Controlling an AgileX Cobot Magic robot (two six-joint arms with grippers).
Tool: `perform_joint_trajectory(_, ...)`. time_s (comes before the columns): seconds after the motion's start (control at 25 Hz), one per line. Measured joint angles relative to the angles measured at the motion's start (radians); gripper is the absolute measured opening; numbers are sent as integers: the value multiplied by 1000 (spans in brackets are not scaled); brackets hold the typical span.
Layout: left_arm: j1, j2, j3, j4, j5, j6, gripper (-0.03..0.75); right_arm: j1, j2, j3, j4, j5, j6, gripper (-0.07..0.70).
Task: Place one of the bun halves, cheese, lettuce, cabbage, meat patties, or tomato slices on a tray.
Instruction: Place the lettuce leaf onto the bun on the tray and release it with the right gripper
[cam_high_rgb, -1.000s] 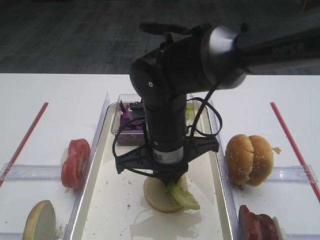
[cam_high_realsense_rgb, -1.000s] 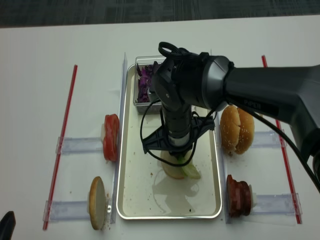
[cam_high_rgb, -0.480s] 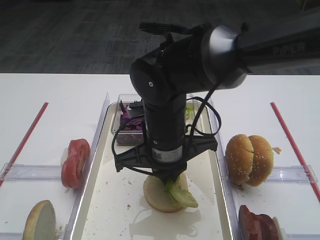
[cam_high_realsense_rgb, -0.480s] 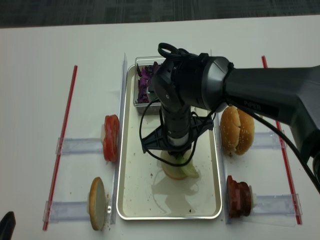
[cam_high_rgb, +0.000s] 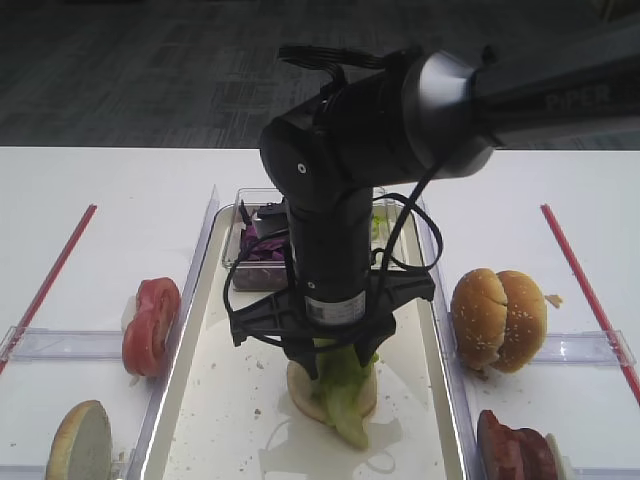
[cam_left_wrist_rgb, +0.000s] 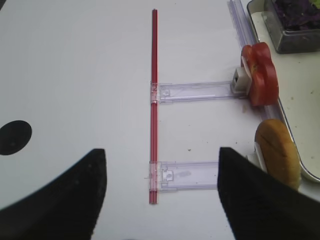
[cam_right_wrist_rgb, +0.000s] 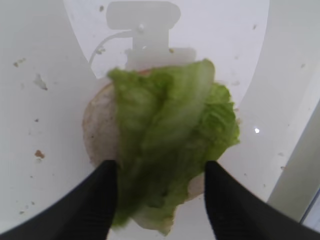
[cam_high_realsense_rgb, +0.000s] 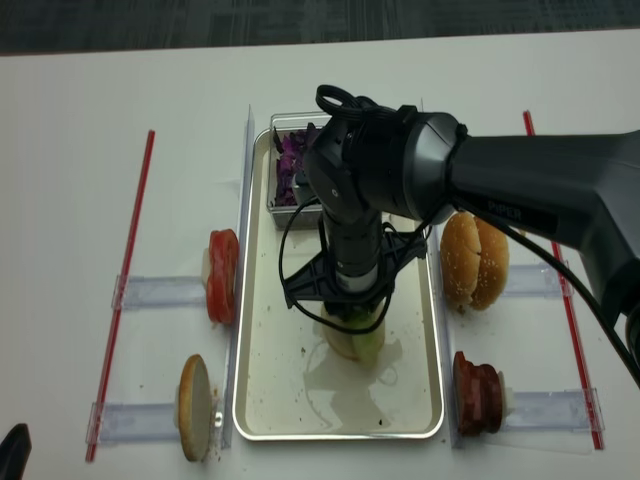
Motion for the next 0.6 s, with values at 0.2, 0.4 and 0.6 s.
perform_joint_trajectory(0.2,0,0,0,0,0,0,438,0,0,0,0,10,-8,564)
perform_joint_trajectory(0.4,0,0,0,0,0,0,438,0,0,0,2,22,-17,586)
perform_joint_trajectory(0.6,0,0,0,0,0,0,438,0,0,0,2,22,-17,586)
